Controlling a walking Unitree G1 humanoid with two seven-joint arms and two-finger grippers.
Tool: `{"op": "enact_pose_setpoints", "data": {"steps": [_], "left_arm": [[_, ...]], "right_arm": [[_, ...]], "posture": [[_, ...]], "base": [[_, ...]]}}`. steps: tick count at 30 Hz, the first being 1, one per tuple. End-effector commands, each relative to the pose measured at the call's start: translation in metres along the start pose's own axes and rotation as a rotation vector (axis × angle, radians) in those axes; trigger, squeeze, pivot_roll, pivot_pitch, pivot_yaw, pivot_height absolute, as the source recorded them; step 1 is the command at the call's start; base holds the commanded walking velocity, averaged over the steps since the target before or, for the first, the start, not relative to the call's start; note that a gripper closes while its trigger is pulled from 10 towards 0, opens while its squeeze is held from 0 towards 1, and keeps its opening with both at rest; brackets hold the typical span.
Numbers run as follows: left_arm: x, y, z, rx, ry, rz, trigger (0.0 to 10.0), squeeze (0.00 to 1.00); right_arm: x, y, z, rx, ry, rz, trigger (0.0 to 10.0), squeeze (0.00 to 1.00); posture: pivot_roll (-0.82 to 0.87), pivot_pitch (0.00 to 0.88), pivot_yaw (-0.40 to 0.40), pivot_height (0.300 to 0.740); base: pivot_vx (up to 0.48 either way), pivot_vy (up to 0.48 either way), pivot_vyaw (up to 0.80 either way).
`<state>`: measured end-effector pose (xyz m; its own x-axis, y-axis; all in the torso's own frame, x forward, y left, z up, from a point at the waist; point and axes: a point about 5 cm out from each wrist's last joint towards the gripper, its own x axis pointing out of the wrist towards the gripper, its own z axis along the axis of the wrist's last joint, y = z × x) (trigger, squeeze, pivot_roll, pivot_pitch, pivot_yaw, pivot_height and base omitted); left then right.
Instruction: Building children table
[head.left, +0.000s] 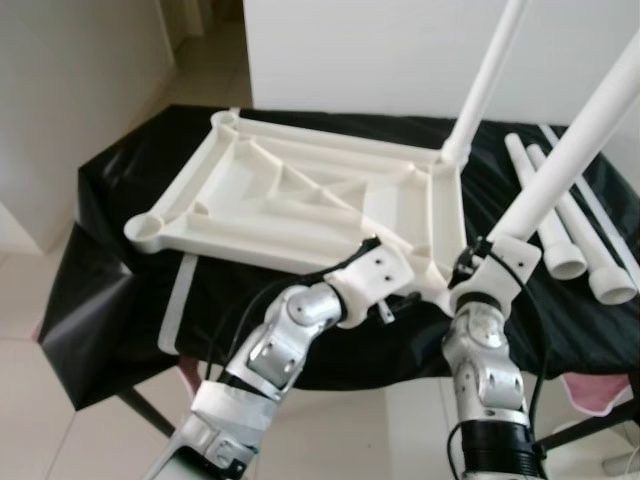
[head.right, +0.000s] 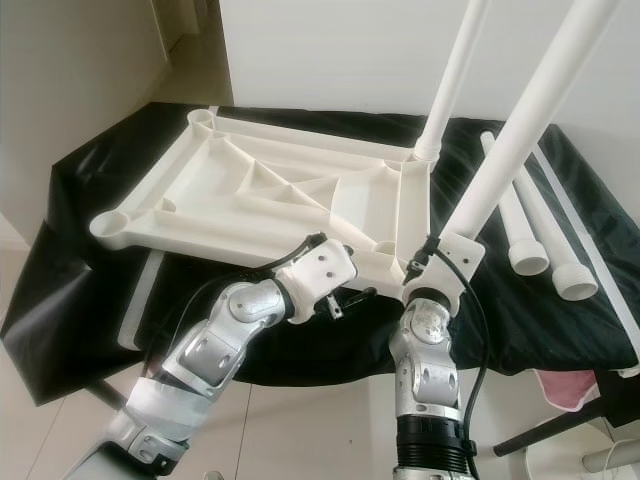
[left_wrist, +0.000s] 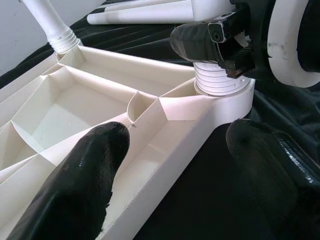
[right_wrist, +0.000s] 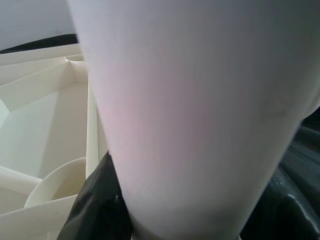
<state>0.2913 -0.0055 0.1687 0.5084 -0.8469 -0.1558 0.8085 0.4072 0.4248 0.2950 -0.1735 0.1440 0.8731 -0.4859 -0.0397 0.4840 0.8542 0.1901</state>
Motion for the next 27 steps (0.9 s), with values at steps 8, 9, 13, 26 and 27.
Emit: {"op": "enact_pose_setpoints", "data": {"steps": [8,9,13,26,27], "left_arm": [[0.0,0.003,0.002,0.006,-0.012,0.071,10.0,0.0],[0.0,0.003,0.002,0.006,-0.012,0.071,10.0,0.0],[0.0,0.004,0.002,0.006,-0.012,0.073,10.0,0.0],[0.0,0.004,0.002,0.013,-0.012,0.071,10.0,0.0],[0.0,0.004,0.002,0.014,-0.013,0.071,10.0,0.0]], "right_arm": [[-0.005,0.001,-0.011,0.04,0.06,0.04,10.0,1.0],[-0.004,0.001,-0.008,0.035,0.048,0.069,10.0,1.0],[0.0,0.0,-0.001,0.03,0.022,0.152,10.0,1.0],[0.016,-0.022,0.009,-0.113,0.023,0.491,10.0,0.0],[0.019,-0.023,0.01,-0.142,0.021,0.528,10.0,0.0]], "posture": [[-0.09,0.051,-0.015,0.74],[-0.09,0.053,-0.016,0.74],[-0.09,0.053,-0.015,0.74],[-0.1,0.049,-0.011,0.74],[-0.1,0.046,-0.011,0.74]], "base": [[0.0,0.0,0.0],[0.0,0.0,0.0],[0.0,0.0,0.0],[0.0,0.0,0.0],[0.0,0.0,0.0]]}}
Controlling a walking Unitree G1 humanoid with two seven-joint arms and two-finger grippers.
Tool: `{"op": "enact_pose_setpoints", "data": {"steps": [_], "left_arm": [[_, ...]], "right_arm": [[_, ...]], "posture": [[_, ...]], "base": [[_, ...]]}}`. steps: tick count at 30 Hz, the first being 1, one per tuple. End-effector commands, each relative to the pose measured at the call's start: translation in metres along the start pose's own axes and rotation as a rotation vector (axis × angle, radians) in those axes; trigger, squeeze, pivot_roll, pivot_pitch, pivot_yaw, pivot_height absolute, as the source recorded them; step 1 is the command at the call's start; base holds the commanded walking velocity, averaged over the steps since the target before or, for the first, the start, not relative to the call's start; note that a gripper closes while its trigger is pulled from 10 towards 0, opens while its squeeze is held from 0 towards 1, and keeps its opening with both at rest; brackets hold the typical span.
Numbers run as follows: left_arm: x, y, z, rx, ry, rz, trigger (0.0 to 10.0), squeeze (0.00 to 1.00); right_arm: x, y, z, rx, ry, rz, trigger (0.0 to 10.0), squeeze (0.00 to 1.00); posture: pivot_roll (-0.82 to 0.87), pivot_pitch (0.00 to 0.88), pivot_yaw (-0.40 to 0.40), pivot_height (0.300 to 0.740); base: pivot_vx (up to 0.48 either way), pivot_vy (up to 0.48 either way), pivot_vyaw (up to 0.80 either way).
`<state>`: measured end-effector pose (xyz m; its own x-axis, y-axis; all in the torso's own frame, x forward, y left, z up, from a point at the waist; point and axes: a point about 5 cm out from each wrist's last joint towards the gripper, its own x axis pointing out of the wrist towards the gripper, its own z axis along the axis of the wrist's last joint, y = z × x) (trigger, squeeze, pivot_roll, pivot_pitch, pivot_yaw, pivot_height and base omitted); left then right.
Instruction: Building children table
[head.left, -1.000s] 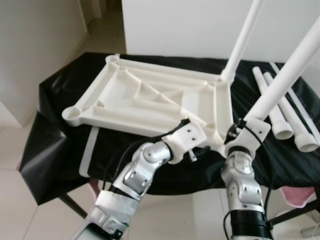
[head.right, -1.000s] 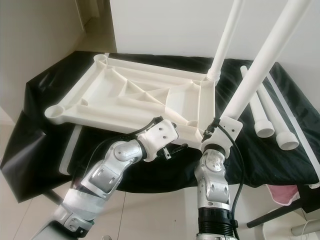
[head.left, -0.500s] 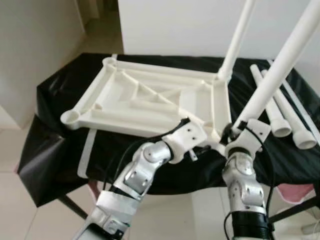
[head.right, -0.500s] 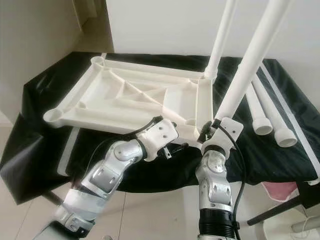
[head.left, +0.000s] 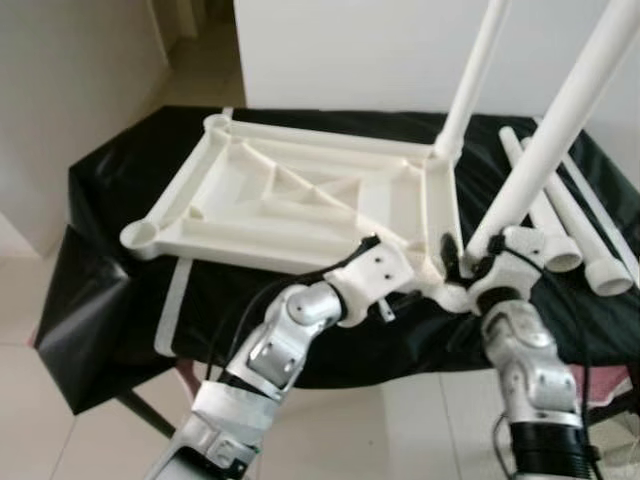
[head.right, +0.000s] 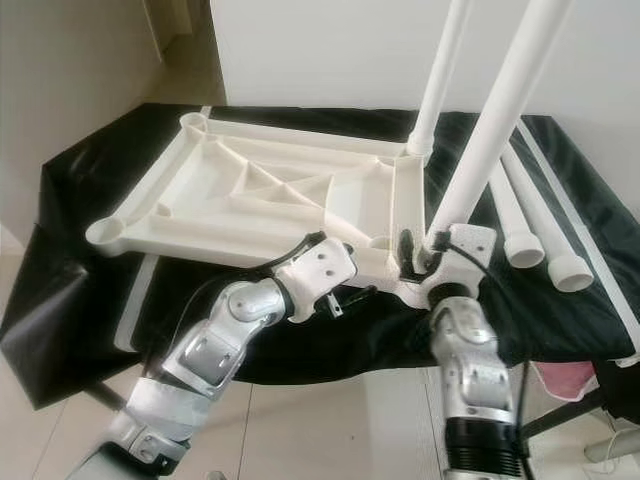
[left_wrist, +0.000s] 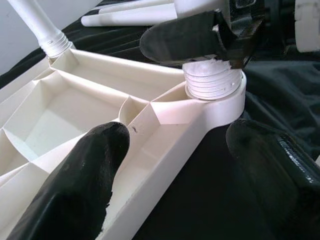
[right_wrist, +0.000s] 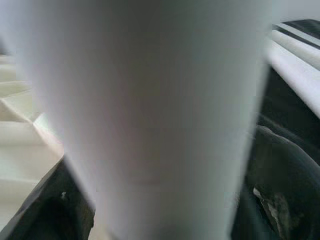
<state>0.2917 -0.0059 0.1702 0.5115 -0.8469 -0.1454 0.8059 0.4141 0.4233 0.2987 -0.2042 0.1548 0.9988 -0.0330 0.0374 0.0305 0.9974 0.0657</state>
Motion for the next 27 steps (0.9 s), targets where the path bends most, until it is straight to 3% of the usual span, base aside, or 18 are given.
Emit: {"op": "enact_pose_setpoints", "data": {"steps": [1,14,15,16,17,18,27], "left_arm": [[0.0,0.003,0.001,0.017,-0.004,0.064,10.0,0.0],[0.0,0.004,0.001,0.026,-0.008,0.067,10.0,0.0],[0.0,0.004,0.001,0.026,-0.008,0.066,10.0,0.0],[0.0,0.004,0.001,0.028,-0.008,0.065,10.0,0.0],[0.0,0.004,0.001,0.03,-0.008,0.065,10.0,0.0],[0.0,0.004,0.001,0.031,-0.009,0.064,10.0,0.0],[0.0,0.003,0.001,0.035,-0.01,0.058,10.0,0.0]], "right_arm": [[0.001,-0.001,-0.006,-0.009,0.035,0.049,10.0,0.0],[0.004,-0.008,-0.005,-0.166,0.096,0.335,10.0,0.0],[0.005,-0.009,-0.006,-0.178,0.103,0.349,7.2,0.0],[0.006,-0.011,-0.006,-0.184,0.106,0.36,3.6,0.0],[0.007,-0.012,-0.006,-0.185,0.108,0.365,3.6,0.0],[0.007,-0.013,-0.006,-0.186,0.111,0.369,0.0,0.0],[0.007,-0.019,-0.013,-0.157,0.142,0.357,0.0,0.0]], "posture": [[-0.1,0.046,-0.011,0.74],[-0.09,0.032,-0.013,0.74],[-0.09,0.03,-0.011,0.74],[-0.09,0.03,-0.011,0.74],[-0.09,0.028,-0.011,0.74],[-0.09,0.027,-0.01,0.74],[-0.09,0.022,-0.008,0.74]], "base": [[0.0,0.0,0.0],[0.0,0.0,0.0],[0.0,0.0,0.0],[0.0,0.0,0.0],[0.0,0.0,0.0],[0.0,0.0,0.0],[0.0,0.0,0.0]]}}
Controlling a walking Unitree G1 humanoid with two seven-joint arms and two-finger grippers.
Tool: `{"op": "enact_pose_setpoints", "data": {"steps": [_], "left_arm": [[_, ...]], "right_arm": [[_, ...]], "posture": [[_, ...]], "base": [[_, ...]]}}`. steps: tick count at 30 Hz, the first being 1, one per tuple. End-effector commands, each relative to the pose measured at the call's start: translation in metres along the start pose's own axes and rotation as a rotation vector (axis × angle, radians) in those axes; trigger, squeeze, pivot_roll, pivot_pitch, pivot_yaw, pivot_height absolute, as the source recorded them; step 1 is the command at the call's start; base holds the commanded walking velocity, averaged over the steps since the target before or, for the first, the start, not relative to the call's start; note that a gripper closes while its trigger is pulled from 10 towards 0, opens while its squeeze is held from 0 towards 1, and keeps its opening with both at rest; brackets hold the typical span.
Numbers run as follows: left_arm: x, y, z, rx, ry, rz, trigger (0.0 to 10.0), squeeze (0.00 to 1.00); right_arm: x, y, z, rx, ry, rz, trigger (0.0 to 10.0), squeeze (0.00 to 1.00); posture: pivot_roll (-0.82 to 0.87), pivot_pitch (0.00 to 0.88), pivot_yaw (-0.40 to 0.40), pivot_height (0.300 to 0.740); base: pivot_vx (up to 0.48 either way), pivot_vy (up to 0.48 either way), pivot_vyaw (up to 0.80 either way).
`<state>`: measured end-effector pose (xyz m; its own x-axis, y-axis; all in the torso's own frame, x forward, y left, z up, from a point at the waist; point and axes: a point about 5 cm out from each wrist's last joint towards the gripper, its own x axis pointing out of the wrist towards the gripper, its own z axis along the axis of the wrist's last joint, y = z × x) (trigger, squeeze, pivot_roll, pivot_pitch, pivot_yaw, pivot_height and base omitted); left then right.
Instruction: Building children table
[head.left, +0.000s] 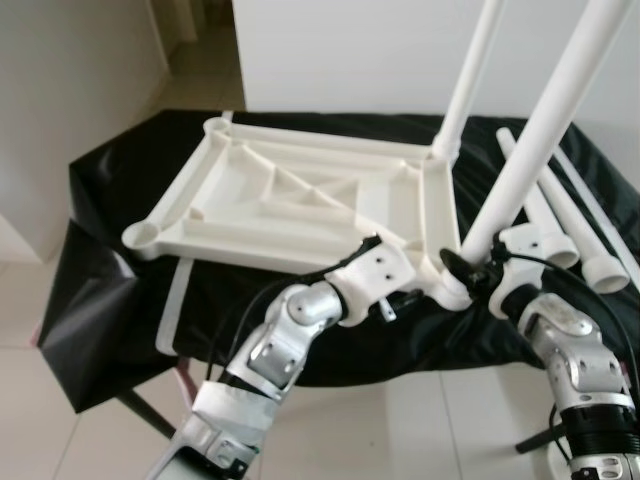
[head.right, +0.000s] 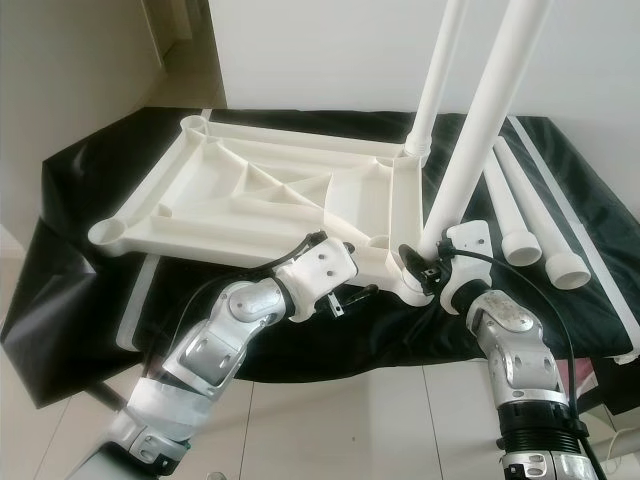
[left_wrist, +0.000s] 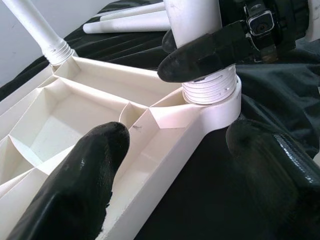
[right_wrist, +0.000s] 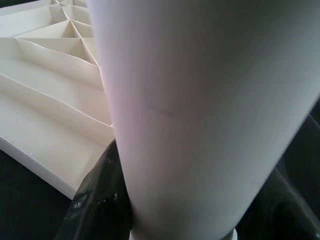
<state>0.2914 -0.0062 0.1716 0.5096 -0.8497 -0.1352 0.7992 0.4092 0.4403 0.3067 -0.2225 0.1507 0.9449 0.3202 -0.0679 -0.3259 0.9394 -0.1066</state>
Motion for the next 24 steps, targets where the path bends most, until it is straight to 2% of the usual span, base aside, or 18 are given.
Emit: {"op": "enact_pose_setpoints", "data": {"steps": [1,2,3,5,6,19,21,22,24], "left_arm": [[0.0,0.002,0.0,0.016,0.001,0.055,10.0,0.0],[0.0,0.002,0.0,0.016,0.001,0.055,10.0,0.0],[0.0,0.001,0.0,0.016,0.0,0.053,10.0,0.0],[0.0,0.001,0.0,0.016,0.0,0.053,10.0,0.0],[0.0,0.001,0.0,0.016,0.0,0.053,10.0,0.0],[-0.001,0.002,0.0,0.013,0.001,0.06,10.0,0.0],[-0.001,0.002,-0.001,0.012,0.003,0.061,10.0,0.0],[-0.001,0.002,-0.001,0.012,0.003,0.061,10.0,0.0],[-0.001,0.002,-0.001,0.01,0.003,0.064,10.0,0.0]], "right_arm": [[0.0,0.001,-0.012,0.043,0.045,-0.007,0.0,0.0],[0.0,0.001,-0.012,0.043,0.045,-0.007,0.0,0.0],[0.0,0.003,-0.015,0.073,0.05,-0.02,1.4,0.0],[0.0,0.004,-0.015,0.084,0.052,-0.026,1.4,0.0],[0.001,0.005,-0.016,0.101,0.054,-0.04,10.0,0.0],[0.003,0.01,-0.016,0.162,0.052,-0.199,10.0,0.0],[0.003,0.014,-0.016,0.193,0.051,-0.281,10.0,0.0],[0.003,0.014,-0.016,0.193,0.051,-0.281,10.0,0.0],[0.003,0.019,-0.017,0.231,0.062,-0.387,10.0,0.0]], "posture": [[-0.09,0.022,-0.008,0.74],[-0.09,0.022,-0.008,0.74],[-0.09,0.023,-0.009,0.74],[-0.09,0.023,-0.009,0.74],[-0.09,0.025,-0.01,0.74],[-0.09,0.035,-0.016,0.74],[-0.09,0.04,-0.019,0.74],[-0.09,0.04,-0.019,0.74],[-0.09,0.042,-0.019,0.74]], "base": [[0.0,0.0,0.0],[0.0,0.0,0.0],[0.0,0.0,0.0],[0.0,0.0,0.0],[0.0,0.0,0.0],[0.0,0.0,0.0],[0.0,0.0,0.0],[0.0,0.0,0.0],[0.0,0.0,0.0]]}}
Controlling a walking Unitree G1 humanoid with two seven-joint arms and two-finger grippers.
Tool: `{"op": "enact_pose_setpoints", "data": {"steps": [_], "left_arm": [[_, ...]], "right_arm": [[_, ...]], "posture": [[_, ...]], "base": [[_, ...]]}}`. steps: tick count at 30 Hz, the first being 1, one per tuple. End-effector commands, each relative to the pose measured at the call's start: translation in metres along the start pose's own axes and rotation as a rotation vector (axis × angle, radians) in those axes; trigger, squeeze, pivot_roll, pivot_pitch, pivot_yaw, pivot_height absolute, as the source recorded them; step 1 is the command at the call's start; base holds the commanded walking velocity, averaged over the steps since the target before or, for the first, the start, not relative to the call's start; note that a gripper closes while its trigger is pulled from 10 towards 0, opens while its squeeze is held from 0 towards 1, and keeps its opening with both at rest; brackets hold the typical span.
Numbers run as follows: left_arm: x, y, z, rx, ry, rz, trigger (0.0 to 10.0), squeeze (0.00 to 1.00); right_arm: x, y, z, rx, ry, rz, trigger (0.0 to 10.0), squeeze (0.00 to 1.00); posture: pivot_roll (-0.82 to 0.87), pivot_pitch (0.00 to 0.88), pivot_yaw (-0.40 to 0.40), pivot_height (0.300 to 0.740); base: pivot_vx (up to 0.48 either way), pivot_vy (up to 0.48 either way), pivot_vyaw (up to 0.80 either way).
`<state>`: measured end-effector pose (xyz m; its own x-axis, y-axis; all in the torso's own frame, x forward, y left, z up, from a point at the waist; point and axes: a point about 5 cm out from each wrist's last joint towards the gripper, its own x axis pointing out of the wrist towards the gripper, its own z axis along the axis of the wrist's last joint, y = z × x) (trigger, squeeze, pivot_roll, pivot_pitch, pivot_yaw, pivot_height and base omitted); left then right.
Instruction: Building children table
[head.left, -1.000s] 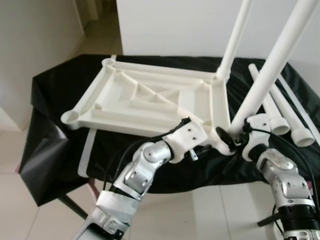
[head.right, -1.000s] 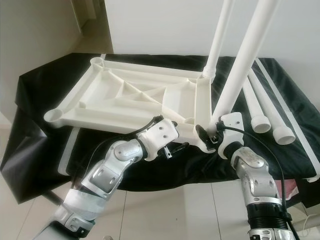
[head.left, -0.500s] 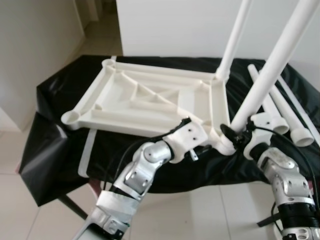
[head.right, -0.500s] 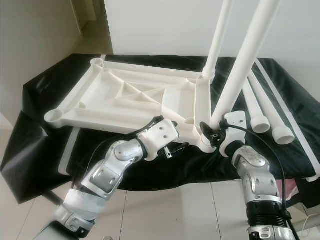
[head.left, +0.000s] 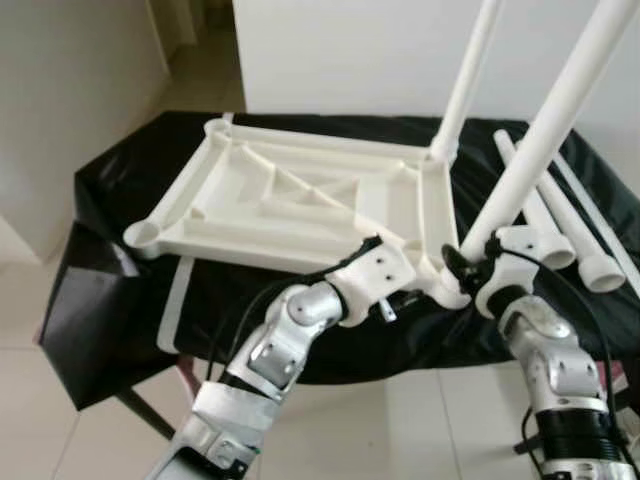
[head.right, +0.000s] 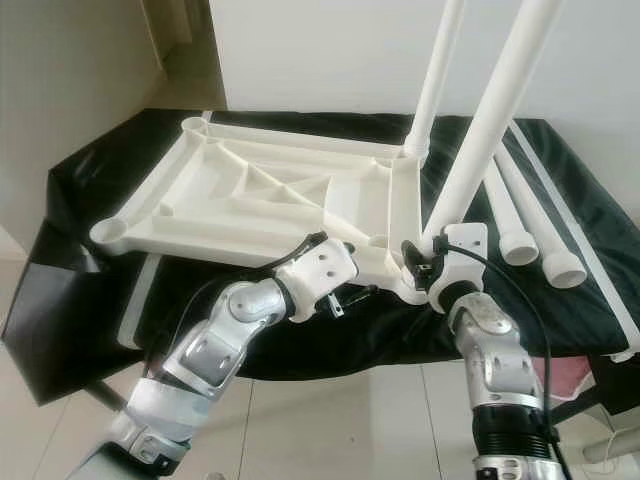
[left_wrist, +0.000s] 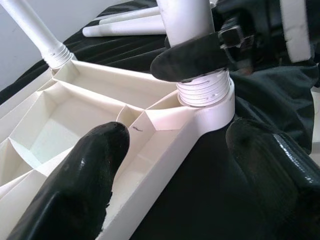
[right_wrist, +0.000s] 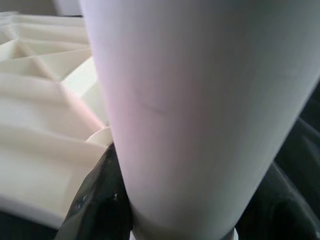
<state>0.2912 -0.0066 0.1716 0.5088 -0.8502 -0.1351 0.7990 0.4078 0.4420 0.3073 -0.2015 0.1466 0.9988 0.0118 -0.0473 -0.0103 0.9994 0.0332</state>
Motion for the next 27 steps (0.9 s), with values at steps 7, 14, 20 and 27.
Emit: {"op": "enact_pose_setpoints", "data": {"steps": [7,14,20,27], "left_arm": [[-0.001,0.004,0.0,0.007,0.003,0.071,10.0,0.0],[-0.001,0.004,-0.001,0.006,0.003,0.074,10.0,0.0],[-0.001,0.002,-0.002,0.01,-0.001,0.067,10.0,0.0],[-0.004,0.008,-0.006,0.013,0.01,0.086,10.0,0.0]], "right_arm": [[-0.009,0.012,-0.025,0.138,0.102,-0.304,10.0,0.0],[-0.011,0.021,-0.024,0.202,0.077,-0.48,10.0,0.0],[-0.008,0.04,-0.015,0.234,0.033,-0.412,10.0,0.0],[-0.01,0.039,-0.008,0.212,-0.029,-0.36,10.0,1.0]], "posture": [[-0.08,0.045,-0.021,0.74],[-0.08,0.047,-0.019,0.74],[-0.09,0.054,-0.018,0.74],[-0.08,0.061,-0.019,0.74]], "base": [[0.0,0.0,0.0],[0.0,0.0,0.0],[0.0,0.0,0.0],[0.0,0.0,0.0]]}}
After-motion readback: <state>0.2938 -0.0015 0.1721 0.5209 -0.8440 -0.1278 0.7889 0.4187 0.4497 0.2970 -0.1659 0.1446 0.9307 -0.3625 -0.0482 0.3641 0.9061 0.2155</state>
